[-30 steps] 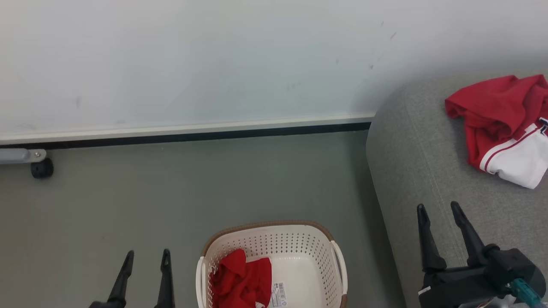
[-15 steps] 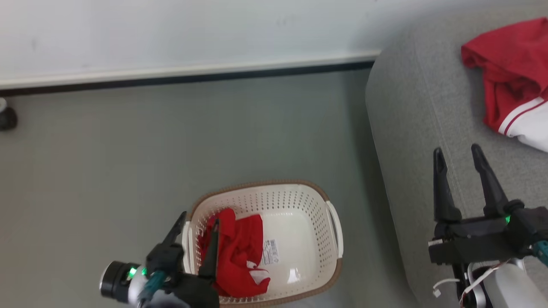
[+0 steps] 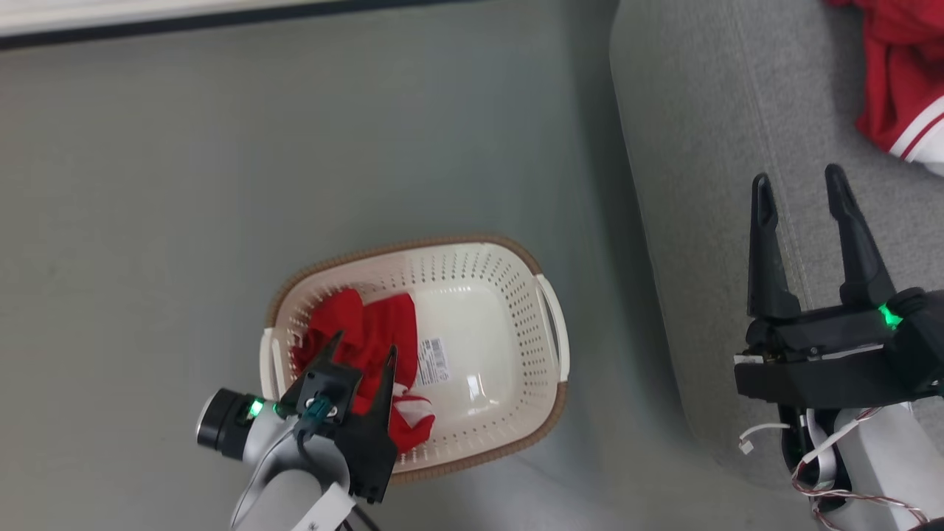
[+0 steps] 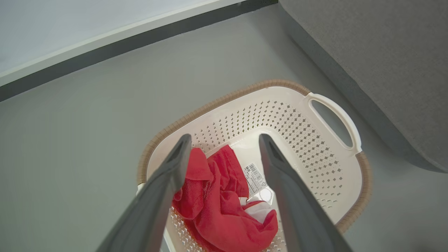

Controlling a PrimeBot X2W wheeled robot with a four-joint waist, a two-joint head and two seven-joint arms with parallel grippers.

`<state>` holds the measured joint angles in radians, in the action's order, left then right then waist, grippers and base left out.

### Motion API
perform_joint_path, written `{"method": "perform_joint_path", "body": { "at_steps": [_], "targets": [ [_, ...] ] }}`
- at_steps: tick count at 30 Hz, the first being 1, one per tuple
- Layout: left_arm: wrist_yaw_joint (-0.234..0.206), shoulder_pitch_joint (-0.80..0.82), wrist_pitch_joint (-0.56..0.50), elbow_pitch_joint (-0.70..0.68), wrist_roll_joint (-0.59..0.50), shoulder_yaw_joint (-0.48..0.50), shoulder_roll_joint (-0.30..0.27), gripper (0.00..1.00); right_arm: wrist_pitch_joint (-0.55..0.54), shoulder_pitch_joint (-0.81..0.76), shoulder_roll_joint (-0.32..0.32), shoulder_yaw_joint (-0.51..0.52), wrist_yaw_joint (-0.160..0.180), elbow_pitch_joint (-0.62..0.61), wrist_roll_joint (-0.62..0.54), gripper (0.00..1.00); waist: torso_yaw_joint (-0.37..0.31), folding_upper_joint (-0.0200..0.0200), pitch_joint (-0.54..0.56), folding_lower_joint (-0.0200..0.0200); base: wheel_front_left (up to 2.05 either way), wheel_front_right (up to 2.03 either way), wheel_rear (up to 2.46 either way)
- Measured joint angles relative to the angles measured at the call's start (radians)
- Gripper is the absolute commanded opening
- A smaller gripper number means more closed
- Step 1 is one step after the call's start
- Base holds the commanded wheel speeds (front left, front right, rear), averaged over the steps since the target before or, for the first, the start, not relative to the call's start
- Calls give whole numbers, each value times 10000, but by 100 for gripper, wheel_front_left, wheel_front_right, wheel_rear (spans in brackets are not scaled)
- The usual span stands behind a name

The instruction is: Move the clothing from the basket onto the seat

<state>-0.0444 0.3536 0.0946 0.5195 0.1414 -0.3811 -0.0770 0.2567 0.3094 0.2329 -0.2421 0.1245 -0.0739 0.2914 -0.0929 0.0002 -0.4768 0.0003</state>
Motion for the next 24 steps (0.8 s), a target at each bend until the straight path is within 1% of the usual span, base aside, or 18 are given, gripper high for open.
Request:
{"method": "perform_joint_path", "body": {
  "at_steps": [7,16,21,24],
  "targets": [
    [-44,1151,-290,1028,-430,-385,84,100,0,605,-12,94,0,-454,-290,100,-341,0,-1196,-1,0,0,0],
    [-96,2231,-414,1852,-623,-405,123,100,0,1527,-192,123,0,-844,-408,100,-555,0,-2565,-1,0,0,0],
    [-100,2764,-449,2466,-857,-410,-23,100,0,1997,-314,102,0,-796,-458,100,-616,1,-3271,-1,0,0,0],
    [-186,2868,-443,2849,-903,-403,-46,100,2,2149,-410,35,-6,-581,-487,100,-650,1,-3581,-1,0,0,0]
  ]
}}
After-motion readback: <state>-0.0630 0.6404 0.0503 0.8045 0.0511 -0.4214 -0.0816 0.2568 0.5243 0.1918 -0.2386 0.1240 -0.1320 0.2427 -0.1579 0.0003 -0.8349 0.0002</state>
